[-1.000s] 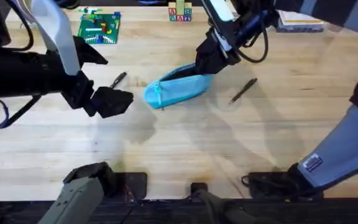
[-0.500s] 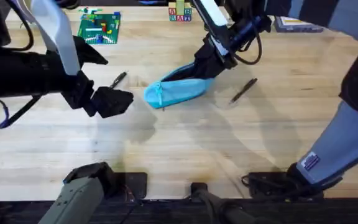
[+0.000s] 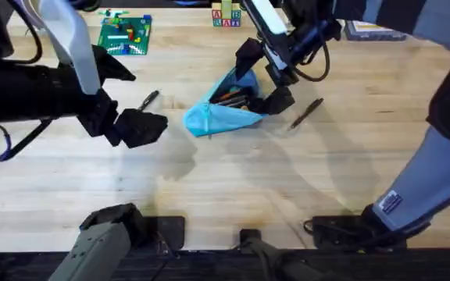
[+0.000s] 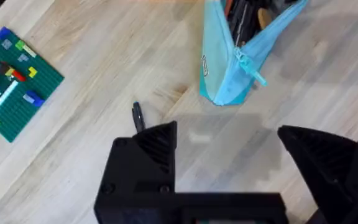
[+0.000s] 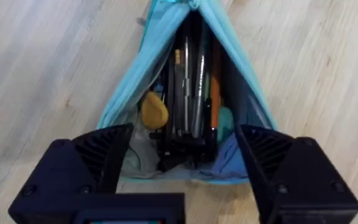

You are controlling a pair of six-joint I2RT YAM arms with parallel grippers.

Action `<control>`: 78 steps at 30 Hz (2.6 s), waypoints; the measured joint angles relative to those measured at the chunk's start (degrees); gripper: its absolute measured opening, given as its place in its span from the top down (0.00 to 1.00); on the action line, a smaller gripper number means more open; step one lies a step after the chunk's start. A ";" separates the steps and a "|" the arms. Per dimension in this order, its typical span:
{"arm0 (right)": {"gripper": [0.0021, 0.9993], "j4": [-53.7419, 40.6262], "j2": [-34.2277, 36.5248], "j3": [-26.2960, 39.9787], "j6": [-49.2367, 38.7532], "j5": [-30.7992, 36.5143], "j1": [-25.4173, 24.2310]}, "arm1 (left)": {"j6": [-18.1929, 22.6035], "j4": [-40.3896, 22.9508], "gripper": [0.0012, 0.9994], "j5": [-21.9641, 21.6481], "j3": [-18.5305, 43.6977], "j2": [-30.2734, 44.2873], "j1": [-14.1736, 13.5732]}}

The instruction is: Unzip the bag, pick up the pens from the table one at a time and place them inside, then zip the bag closed.

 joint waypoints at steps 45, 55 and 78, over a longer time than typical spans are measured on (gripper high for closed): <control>0.00 -29.83 -21.57 0.09 10.60 11.29 -0.47 | 0.00 0.04 0.00 -0.02 0.00 0.00 -0.02; 0.00 -28.75 -21.57 0.09 41.99 13.90 -8.78 | 0.00 0.04 0.00 -0.02 0.00 -0.01 -0.02; 0.00 -23.56 -21.56 0.09 110.96 9.85 -8.85 | 0.00 0.04 0.00 -0.02 0.00 0.00 0.01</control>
